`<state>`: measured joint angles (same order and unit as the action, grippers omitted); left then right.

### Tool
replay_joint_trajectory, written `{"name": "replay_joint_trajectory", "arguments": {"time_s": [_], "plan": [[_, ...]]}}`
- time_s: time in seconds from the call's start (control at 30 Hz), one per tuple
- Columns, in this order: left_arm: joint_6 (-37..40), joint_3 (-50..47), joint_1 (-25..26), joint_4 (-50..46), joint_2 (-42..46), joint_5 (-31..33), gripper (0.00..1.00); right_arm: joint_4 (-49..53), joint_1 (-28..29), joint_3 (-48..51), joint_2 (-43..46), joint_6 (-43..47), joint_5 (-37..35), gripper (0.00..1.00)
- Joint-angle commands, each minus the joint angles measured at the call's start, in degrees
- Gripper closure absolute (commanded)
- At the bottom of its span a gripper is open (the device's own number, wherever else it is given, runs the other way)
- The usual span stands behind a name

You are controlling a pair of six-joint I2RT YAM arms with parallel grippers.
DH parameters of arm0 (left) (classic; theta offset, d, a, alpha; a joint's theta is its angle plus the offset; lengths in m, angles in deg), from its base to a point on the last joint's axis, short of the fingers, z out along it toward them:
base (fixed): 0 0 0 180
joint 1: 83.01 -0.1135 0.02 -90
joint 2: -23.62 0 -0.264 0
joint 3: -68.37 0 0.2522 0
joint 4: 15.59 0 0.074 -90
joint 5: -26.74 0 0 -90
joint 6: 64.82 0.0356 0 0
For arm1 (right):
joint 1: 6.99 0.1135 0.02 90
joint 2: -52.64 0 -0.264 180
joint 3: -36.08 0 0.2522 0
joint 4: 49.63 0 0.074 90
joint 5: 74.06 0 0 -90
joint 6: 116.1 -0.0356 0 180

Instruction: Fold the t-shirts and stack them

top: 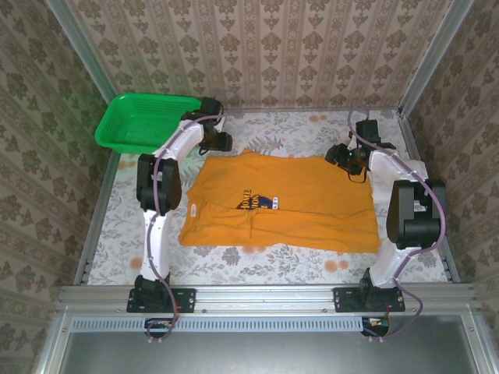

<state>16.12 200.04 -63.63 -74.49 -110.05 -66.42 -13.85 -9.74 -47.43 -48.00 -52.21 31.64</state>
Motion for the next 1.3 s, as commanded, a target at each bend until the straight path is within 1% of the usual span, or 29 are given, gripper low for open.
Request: {"name": "replay_joint_trajectory", "arguments": {"time_s": [0.0, 0.13, 0.3, 0.43, 0.53, 0.6, 0.67, 0.7, 0.83, 0.87, 1.03, 1.27], "plan": [[6.9, 6.2, -0.7, -9.3, -3.6, 0.6, 0.44, -0.1, 0.3, 1.9, 1.3, -0.4, 1.0, 0.44], [8.0, 10.8, -2.0, -13.2, -7.5, 0.9, 0.45, -1.0, 0.3, 3.3, 1.5, -0.5, 1.1, 0.44], [9.1, 14.5, -2.5, -15.8, -10.4, -1.2, 0.49, -1.6, 0.3, 4.2, 1.8, -0.5, 1.0, 0.44], [8.7, 17.8, -2.6, -18.6, -13.3, -0.7, 0.56, -1.6, 0.3, 4.3, 1.5, -0.5, 1.0, 0.44], [8.4, 17.9, -2.5, -19.6, -14.0, -0.4, 0.58, -1.4, 0.3, 4.5, 1.8, -0.3, 0.8, 0.44], [8.4, 17.4, -2.5, -19.9, -14.1, -1.1, 0.63, -1.3, 0.2, 4.5, 1.9, -0.2, 0.4, 0.44], [8.7, 16.6, -2.0, -20.0, -14.0, -2.1, 0.65, -1.2, 0.2, 4.3, 2.2, -0.1, 0.3, 0.44], [8.8, 16.2, -1.8, -19.8, -13.9, -2.2, 0.67, -1.2, 0.2, 4.4, 2.2, -0.1, 0.2, 0.44], [8.8, 14.5, -1.1, -17.7, -13.4, -2.2, 0.94, -1.6, 0.2, 4.1, 2.1, -0.2, 0.6, 0.44], [8.8, 14.5, -1.1, -17.3, -13.4, -2.1, 0.99, -1.6, 0.2, 4.0, 2.1, -0.3, 0.6, 0.44], [8.7, 13.0, -1.0, -14.1, -11.6, -3.8, 1.00, -0.8, 0.0, 2.3, 1.9, 0.3, -1.3, 0.44], [9.4, 3.7, 0.0, -2.4, -0.7, -4.0, 1.00, 1.1, -0.8, -3.4, -1.2, 2.3, -6.5, 0.44]]}}
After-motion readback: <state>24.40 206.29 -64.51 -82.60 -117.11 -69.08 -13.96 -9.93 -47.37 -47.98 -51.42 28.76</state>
